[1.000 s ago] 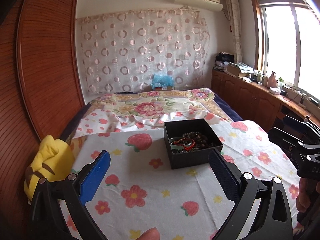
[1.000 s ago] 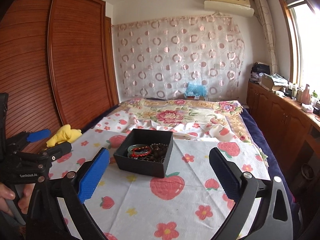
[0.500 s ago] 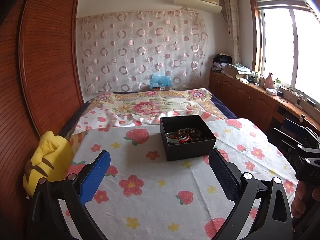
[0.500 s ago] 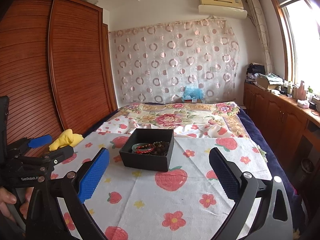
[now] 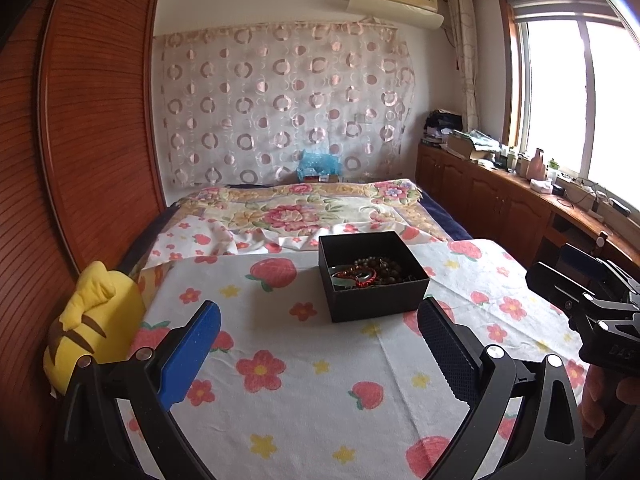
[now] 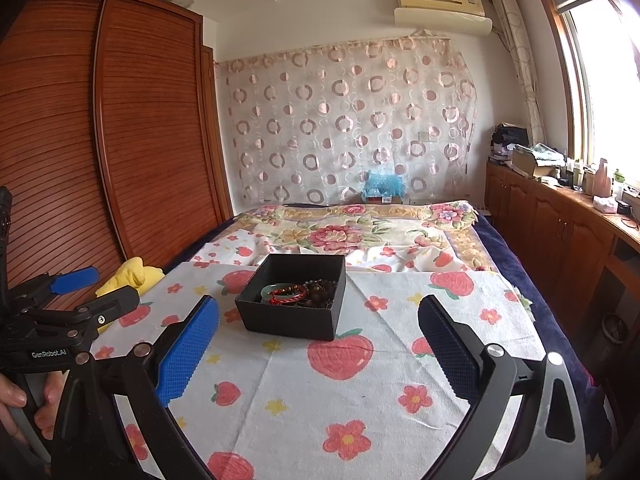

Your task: Organize jewelry

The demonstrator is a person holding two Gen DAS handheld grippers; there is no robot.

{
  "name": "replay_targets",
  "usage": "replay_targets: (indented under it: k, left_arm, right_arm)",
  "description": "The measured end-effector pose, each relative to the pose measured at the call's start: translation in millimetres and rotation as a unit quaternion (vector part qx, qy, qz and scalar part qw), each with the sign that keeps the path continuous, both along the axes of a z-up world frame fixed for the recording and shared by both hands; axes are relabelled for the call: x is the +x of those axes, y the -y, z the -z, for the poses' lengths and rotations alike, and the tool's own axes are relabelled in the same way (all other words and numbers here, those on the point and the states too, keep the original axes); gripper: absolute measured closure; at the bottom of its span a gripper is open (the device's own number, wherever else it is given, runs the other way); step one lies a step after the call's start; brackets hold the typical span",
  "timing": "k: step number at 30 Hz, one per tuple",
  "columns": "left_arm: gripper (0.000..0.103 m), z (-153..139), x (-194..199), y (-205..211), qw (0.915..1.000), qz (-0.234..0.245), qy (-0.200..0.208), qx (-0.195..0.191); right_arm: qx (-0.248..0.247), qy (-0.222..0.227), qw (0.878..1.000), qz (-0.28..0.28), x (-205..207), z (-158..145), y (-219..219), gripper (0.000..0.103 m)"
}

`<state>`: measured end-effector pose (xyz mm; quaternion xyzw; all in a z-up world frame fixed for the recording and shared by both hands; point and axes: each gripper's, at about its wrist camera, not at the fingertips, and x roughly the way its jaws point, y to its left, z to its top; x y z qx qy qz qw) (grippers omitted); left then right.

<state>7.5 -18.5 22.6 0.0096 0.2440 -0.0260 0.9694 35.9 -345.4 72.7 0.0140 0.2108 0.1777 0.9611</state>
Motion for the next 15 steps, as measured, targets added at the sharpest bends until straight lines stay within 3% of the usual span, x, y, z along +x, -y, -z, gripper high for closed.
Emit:
replay_targets:
  k: [15]
  left_arm:
    - [0.008, 0.3, -0.1, 0.7, 1.0000, 0.001, 0.000, 0.001]
  right_arm:
    - [0.000, 0.001, 1.000, 0.001, 0.4, 1.5, 2.4, 0.003]
